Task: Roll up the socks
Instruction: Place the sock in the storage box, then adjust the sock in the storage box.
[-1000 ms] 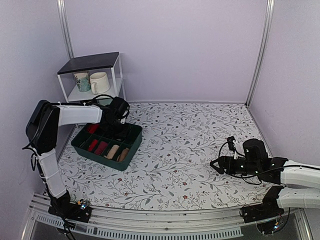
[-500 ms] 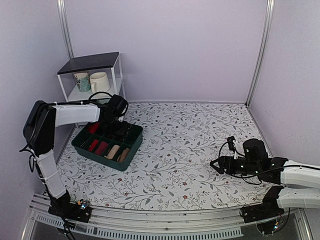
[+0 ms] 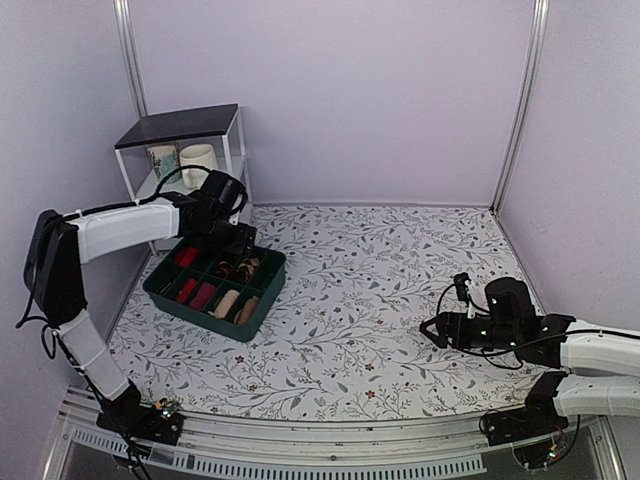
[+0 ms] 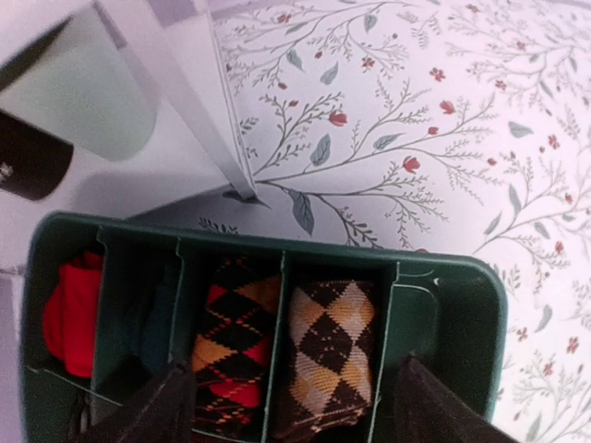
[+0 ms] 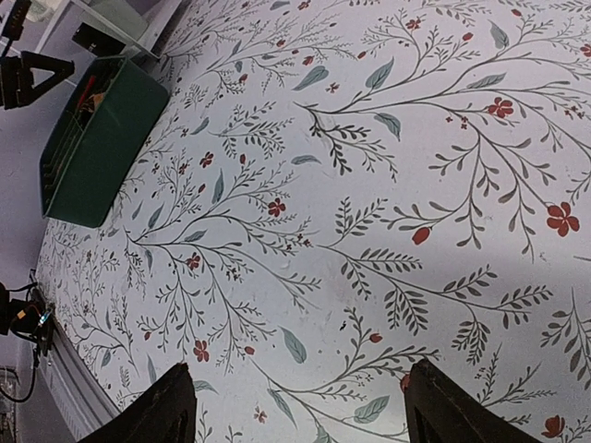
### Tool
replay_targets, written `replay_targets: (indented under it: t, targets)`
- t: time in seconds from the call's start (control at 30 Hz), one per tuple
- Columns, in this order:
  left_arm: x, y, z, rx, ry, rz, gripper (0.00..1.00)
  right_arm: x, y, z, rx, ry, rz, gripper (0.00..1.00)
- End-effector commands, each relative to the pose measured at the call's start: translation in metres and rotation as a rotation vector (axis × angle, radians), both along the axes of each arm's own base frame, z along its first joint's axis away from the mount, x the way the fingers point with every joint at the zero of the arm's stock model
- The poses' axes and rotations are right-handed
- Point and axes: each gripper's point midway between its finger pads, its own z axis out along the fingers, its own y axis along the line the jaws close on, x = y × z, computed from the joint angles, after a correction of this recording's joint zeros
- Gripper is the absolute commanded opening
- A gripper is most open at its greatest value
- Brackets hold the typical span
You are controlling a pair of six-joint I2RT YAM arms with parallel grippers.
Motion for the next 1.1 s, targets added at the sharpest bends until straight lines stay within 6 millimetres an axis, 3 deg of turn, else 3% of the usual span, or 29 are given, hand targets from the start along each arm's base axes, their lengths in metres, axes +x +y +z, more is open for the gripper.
replay_targets:
  t: [0.0, 0.07, 0.13, 0.4, 0.57, 0.77, 1.07]
  targets:
    - [-0.008, -0.003, 0.001, -0.014, -0.005, -0.019, 0.58, 0.003, 0.001, 0.0, 0.015, -0.004, -0.009, 0.79]
    - [-0.009, -0.007, -0.004, -0.027, 0.007, -0.033, 0.31, 0.003, 0.002, 0.0, 0.013, -0.003, -0.006, 0.79]
    - [-0.009, -0.013, -0.009, -0.047, 0.022, -0.052, 0.23, 0.003, 0.002, 0.0, 0.013, -0.004, -0.005, 0.79]
    - [-0.013, -0.017, -0.031, -0.045, 0.082, -0.069, 0.13, 0.002, 0.0, -0.001, 0.013, -0.003, -0.01, 0.79]
    - [-0.025, -0.013, -0.045, -0.025, 0.146, -0.078, 0.11, 0.001, -0.001, -0.003, 0.013, 0.001, -0.012, 0.79]
    - [-0.043, 0.001, -0.064, 0.046, 0.222, -0.064, 0.11, 0.0, -0.001, -0.006, 0.018, 0.005, -0.012, 0.79]
    - [-0.048, 0.002, -0.09, 0.126, 0.313, -0.083, 0.12, -0.002, 0.0, -0.009, 0.028, 0.01, -0.008, 0.79]
